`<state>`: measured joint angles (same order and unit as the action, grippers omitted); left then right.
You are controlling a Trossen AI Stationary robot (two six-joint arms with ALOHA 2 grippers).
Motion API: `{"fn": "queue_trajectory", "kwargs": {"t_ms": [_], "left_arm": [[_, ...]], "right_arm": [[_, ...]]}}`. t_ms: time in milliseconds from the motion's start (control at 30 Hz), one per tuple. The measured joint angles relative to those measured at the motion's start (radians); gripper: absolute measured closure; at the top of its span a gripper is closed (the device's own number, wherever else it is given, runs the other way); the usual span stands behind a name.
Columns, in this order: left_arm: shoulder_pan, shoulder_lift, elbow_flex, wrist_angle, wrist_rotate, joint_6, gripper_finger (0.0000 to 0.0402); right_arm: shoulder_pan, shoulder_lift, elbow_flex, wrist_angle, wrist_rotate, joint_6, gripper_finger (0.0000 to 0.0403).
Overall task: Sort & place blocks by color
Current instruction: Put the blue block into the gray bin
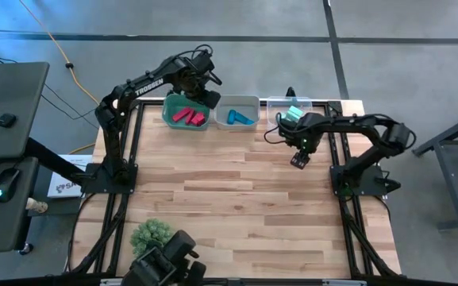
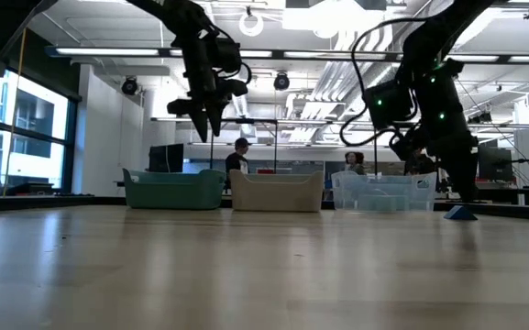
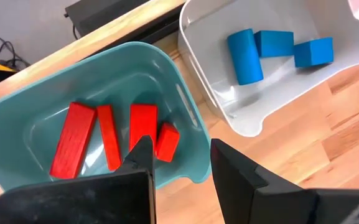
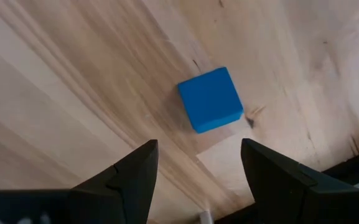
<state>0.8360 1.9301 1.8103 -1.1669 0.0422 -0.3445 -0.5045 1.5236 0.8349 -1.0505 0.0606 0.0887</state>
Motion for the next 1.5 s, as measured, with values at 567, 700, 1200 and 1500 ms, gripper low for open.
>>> {"fn": "queue_trajectory", "kwargs": {"t_ms": [567,700,1200,1500], "left_arm": [[0.002,0.0,0.0,0.007,-0.001,0.042,0.0326],[0.002,0.0,0.0,0.007,-0.001,0.042,0.0326],[0.002,0.0,0.0,0.006,-0.001,0.071,0.0326],[0.002,0.001,0.0,0.006,-0.001,0.086,0.0326]], "right_arm": [[0.0,0.034,0.1,0.004,0.034,-0.1,0.0182],[0.0,0.035,0.106,-0.003,0.012,-0.16,0.0182],[-0.013,0.222,0.106,-0.037,0.041,-0.197,0.0182],[-0.013,0.274,0.109,-0.018,0.044,-0.229,0.0183]]}}
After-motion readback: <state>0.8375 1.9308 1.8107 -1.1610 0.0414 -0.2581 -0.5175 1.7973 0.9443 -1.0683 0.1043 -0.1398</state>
